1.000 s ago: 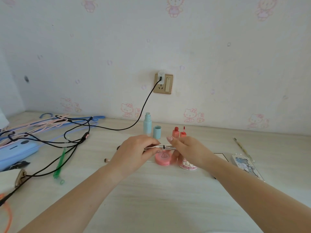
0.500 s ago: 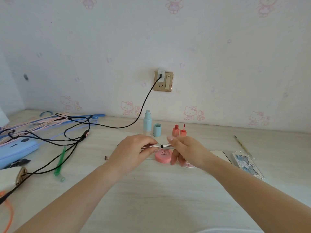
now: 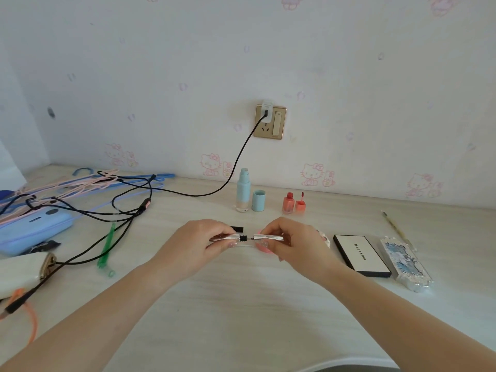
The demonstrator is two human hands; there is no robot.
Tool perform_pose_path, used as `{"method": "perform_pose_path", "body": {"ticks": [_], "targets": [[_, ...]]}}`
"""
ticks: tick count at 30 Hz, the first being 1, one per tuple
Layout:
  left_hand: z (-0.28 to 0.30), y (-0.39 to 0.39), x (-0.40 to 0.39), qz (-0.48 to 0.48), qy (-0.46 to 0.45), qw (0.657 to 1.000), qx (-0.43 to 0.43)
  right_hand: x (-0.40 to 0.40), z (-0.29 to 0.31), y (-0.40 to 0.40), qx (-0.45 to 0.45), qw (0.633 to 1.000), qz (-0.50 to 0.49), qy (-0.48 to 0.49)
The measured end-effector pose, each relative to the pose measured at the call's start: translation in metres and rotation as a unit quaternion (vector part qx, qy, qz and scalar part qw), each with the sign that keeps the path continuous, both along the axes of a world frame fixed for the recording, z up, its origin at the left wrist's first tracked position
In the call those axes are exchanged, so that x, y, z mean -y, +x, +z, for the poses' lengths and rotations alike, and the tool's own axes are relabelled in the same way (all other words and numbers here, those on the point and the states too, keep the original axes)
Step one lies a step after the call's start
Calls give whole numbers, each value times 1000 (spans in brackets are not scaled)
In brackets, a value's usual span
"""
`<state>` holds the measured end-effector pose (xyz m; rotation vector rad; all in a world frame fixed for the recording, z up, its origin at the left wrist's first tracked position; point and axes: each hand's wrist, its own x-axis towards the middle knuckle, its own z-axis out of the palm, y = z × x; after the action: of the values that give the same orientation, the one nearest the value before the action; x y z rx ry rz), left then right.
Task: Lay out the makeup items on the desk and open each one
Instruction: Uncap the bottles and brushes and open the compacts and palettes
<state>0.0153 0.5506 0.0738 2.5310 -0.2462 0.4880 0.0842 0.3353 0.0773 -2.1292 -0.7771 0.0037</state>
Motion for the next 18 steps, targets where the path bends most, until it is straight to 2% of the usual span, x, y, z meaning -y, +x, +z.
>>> {"method": "perform_pose_path", "body": {"ticks": [4,9,13,18], "targets": [[-9,-9,-13,-2,21,1000,-19,-15,-14,-5,1,1000,10,-9],[-28,-22,-36,17,48,997,-59,-33,-32,-9,11,997,7,-78],[-37,-22,-48,51,42,997,-51,-48,-43,-9,15,994,13,-103],[-41,-14,-53,89,81,992,-43,-58,-47,-3,63,989,-12,-137]]}}
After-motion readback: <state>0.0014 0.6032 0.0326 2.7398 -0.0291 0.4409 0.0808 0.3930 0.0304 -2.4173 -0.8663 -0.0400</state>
